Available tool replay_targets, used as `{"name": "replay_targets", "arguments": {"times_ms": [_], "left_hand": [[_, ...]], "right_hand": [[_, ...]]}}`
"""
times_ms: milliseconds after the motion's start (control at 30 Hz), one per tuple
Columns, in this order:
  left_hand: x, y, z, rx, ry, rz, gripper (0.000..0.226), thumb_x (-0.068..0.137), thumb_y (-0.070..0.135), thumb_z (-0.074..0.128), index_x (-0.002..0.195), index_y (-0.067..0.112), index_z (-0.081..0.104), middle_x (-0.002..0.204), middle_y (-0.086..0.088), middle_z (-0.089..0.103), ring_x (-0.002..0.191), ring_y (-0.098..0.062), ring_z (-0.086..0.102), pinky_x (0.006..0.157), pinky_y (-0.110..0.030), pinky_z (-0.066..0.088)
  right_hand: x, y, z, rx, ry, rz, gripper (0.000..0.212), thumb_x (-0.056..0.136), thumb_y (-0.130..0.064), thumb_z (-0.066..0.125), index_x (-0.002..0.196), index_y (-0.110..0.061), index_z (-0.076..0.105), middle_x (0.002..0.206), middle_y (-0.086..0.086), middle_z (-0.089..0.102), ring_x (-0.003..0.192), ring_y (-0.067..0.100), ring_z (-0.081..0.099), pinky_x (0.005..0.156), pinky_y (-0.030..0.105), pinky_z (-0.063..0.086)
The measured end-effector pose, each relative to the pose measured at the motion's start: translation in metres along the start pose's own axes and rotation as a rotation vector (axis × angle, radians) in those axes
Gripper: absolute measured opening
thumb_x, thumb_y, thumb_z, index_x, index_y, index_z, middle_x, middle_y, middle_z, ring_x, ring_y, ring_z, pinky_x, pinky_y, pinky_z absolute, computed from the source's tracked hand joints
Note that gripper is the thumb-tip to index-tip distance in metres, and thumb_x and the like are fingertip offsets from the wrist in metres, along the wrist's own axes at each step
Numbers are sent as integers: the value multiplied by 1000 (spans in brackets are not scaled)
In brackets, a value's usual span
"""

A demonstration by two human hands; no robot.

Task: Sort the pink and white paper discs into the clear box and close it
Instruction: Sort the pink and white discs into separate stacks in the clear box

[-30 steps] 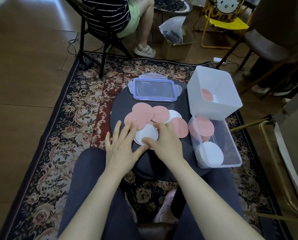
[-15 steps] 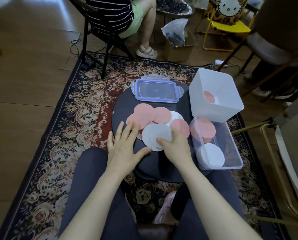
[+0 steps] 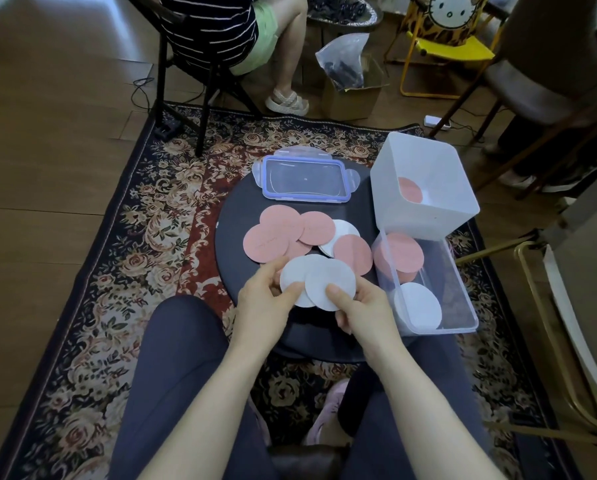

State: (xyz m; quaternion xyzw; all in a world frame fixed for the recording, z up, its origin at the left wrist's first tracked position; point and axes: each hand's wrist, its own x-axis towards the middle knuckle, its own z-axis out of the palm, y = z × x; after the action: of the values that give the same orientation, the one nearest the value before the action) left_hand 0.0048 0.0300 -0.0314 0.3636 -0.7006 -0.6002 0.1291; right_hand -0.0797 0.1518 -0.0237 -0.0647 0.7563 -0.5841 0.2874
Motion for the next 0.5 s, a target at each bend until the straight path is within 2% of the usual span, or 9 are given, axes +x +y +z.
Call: {"name": "replay_targets", "arguments": {"times_ms": [67, 100, 233, 300, 400, 500], "left_hand": [[2, 1, 1, -148, -27, -59, 34, 88, 5, 64, 118, 20, 64, 92, 2, 72, 54, -11, 60, 50, -22, 46], [3, 2, 1, -188, -15, -82, 33, 88, 3, 63, 117, 18, 63, 91, 0, 72, 51, -15, 60, 48, -27, 48], [4, 2, 2, -347, 26, -133, 22, 91, -1, 59, 109, 13, 59, 98, -11, 69, 72, -26, 69, 52, -32, 58], [4, 1, 1, -363, 29, -149, 15, 93, 3, 59, 107, 11, 59, 98, -12, 70, 70, -29, 71, 55, -37, 60], [2, 1, 0, -392, 17, -161, 9, 96, 6, 55, 105, 9, 57, 86, -10, 69, 56, -27, 69, 40, -30, 51], [1, 2, -2, -403, 13, -164, 5, 97, 8, 54, 102, 8, 56, 73, -8, 66, 47, -25, 65, 33, -25, 43]], "right_hand": [[-2, 0, -1, -22, 10, -12, 14, 94, -10, 54, 98, -15, 66, 45, -4, 48, 37, 6, 36, 40, 16, 31], [-2, 0, -2, -32, 27, -9, 14, 95, -12, 53, 101, -16, 65, 46, 0, 49, 37, 7, 38, 41, 17, 33], [-5, 2, -7, -14, 92, 22, 11, 98, -15, 46, 95, -19, 56, 49, 6, 53, 40, 13, 40, 47, 21, 37], [-7, 3, -8, 6, 94, 40, 11, 98, -15, 44, 93, -18, 53, 52, 10, 54, 42, 16, 40, 48, 24, 36], [-11, 3, -8, 37, 77, 45, 9, 98, -15, 45, 94, -12, 52, 62, 18, 58, 44, 19, 39, 45, 26, 34], [-13, 0, -7, 83, 60, 40, 8, 99, -13, 45, 96, -11, 52, 66, 13, 62, 41, 16, 40, 41, 23, 32]]}}
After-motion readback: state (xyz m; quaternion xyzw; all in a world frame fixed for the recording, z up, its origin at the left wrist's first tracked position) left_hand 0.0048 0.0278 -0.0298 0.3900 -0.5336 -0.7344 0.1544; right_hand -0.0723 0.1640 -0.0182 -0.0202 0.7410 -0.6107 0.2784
